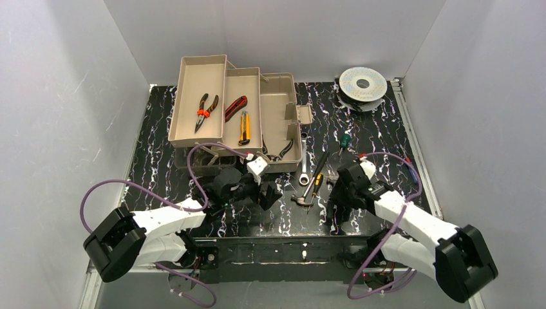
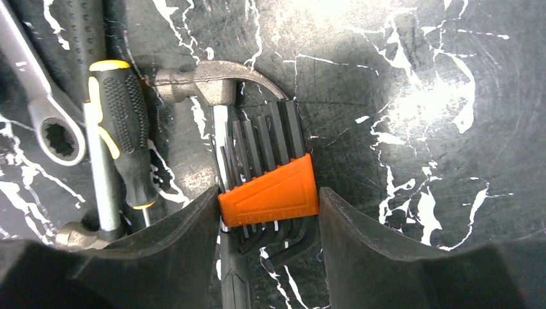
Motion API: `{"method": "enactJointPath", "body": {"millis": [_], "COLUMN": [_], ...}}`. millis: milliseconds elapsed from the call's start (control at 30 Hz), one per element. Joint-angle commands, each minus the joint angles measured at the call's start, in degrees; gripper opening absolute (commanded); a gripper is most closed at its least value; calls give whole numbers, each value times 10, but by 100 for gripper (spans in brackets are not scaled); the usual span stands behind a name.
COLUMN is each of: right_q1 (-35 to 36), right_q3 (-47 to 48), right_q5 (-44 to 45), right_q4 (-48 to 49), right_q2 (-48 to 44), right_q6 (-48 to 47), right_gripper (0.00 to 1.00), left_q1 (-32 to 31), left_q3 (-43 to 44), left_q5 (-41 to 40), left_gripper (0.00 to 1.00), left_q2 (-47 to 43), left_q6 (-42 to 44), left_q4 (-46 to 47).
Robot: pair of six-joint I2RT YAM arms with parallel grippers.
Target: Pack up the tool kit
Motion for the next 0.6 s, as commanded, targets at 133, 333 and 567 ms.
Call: {"method": "enactJointPath", "body": {"millis": [133, 333, 567], "right_q1": [-2, -2, -2], "right_q3": [7, 57, 88], "right_q5": [23, 1, -45], "right_q4": [0, -19, -7], "right_q2": [-158, -186, -162], "right_q6": [-29, -68, -79], "right_gripper": [52, 51, 50], "left_q1": [-3, -4, -3], "left_q3": [7, 10, 11], "left_q5": [14, 12, 16], "left_gripper": [98, 98, 98], "left_q2": [17, 21, 23], "left_q6": [7, 9, 9], "left_q4": [18, 15, 16]}}
